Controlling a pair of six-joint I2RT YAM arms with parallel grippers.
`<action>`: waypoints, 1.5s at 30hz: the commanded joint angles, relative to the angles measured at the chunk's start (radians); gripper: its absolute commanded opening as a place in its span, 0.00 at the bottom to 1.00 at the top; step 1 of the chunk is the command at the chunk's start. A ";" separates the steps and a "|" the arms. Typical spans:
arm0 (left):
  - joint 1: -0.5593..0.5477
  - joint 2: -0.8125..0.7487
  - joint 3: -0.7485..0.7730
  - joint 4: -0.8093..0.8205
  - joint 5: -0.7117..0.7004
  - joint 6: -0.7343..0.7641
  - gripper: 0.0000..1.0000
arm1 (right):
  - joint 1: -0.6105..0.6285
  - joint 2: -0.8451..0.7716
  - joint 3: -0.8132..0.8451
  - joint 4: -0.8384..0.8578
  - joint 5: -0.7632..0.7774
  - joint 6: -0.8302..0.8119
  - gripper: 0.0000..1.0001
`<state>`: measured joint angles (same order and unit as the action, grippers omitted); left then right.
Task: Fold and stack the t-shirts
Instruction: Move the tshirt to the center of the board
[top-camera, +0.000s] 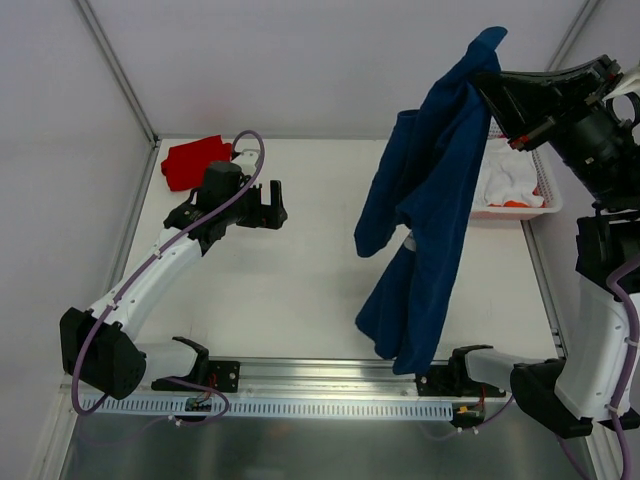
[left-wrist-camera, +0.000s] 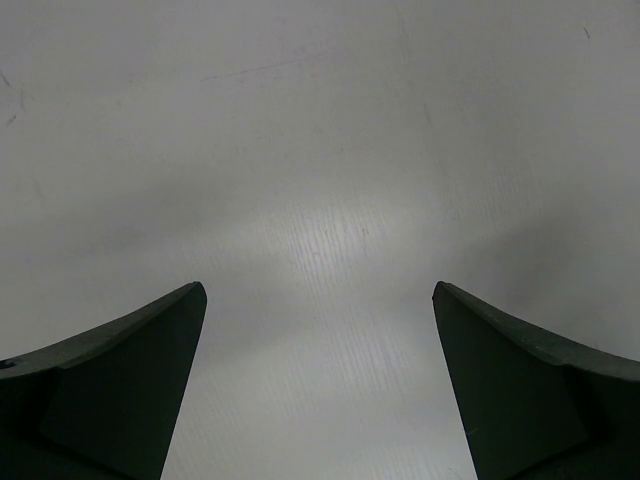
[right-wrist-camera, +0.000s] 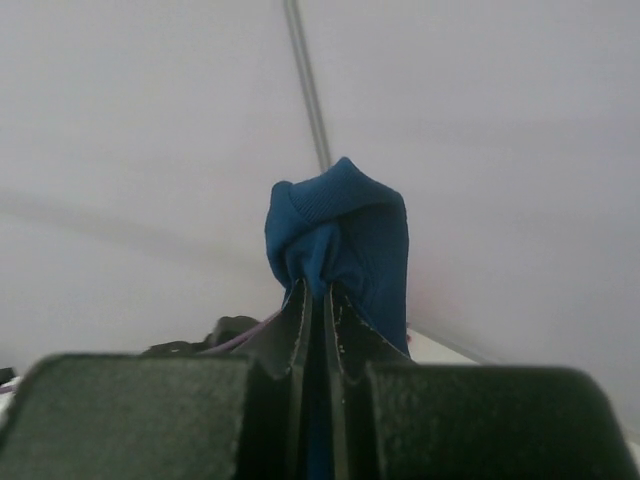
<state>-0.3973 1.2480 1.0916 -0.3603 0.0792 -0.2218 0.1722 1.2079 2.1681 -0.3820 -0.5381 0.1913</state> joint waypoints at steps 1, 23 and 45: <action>0.008 -0.035 0.004 0.020 0.024 -0.008 0.99 | 0.007 -0.008 -0.001 0.216 -0.166 0.201 0.00; 0.009 -0.036 0.004 0.026 0.034 -0.013 0.99 | 0.079 0.125 -0.634 -0.264 0.768 -0.145 0.99; -0.155 0.246 -0.151 0.404 0.066 -0.350 0.77 | 0.228 0.114 -0.740 -0.176 0.678 -0.130 0.99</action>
<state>-0.5392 1.4536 0.9283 -0.1276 0.1280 -0.5125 0.3908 1.3895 1.4242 -0.6056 0.1436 0.0628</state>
